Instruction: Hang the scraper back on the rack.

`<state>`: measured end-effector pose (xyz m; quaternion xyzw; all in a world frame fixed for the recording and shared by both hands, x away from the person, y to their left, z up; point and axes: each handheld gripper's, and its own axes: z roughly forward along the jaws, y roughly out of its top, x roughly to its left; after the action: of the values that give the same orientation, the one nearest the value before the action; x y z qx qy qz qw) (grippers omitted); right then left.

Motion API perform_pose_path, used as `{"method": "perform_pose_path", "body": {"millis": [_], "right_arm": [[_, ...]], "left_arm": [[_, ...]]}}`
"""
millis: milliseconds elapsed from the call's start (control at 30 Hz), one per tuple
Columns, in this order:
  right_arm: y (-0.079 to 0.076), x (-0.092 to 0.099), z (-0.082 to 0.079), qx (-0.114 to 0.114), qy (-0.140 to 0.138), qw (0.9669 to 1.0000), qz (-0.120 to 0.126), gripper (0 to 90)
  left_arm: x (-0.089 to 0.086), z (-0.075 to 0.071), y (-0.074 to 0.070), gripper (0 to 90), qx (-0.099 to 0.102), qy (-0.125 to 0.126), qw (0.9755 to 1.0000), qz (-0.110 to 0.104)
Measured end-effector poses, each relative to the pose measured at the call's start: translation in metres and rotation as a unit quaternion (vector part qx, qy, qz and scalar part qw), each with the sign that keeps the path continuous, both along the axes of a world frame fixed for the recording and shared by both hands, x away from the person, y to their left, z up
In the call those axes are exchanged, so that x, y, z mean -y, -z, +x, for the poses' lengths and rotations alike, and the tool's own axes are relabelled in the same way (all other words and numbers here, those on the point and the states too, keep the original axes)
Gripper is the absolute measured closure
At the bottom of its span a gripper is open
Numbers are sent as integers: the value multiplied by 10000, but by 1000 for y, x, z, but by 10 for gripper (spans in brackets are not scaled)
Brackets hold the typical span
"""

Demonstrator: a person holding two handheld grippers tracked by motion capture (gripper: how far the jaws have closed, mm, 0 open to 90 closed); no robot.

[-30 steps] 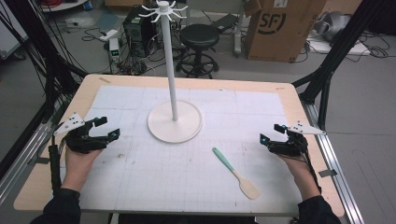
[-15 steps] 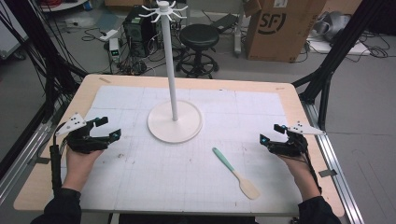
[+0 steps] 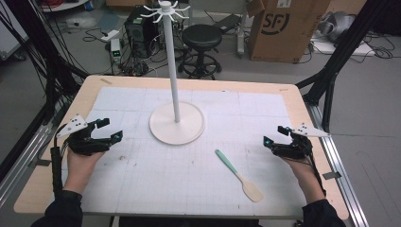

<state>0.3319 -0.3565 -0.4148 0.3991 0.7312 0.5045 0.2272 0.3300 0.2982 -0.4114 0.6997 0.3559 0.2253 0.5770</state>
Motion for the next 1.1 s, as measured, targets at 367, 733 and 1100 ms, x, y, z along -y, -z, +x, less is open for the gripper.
{"method": "perform_pose_path", "body": {"millis": [367, 733, 1100], "right_arm": [[-13, -14, -20, -161, 153, 9997, 59, 179], [-9, -48, -46, -298, -403, 9986, -182, 188], [5, -75, -65, -520, -758, 9948, -437, 246]], "left_arm": [[0, -2, -3, 184, 68, -11, 10000, -42], [1, -3, -3, 184, 64, 11, 10000, 21], [1, 0, -1, 185, 101, -43, 9999, 4]]}}
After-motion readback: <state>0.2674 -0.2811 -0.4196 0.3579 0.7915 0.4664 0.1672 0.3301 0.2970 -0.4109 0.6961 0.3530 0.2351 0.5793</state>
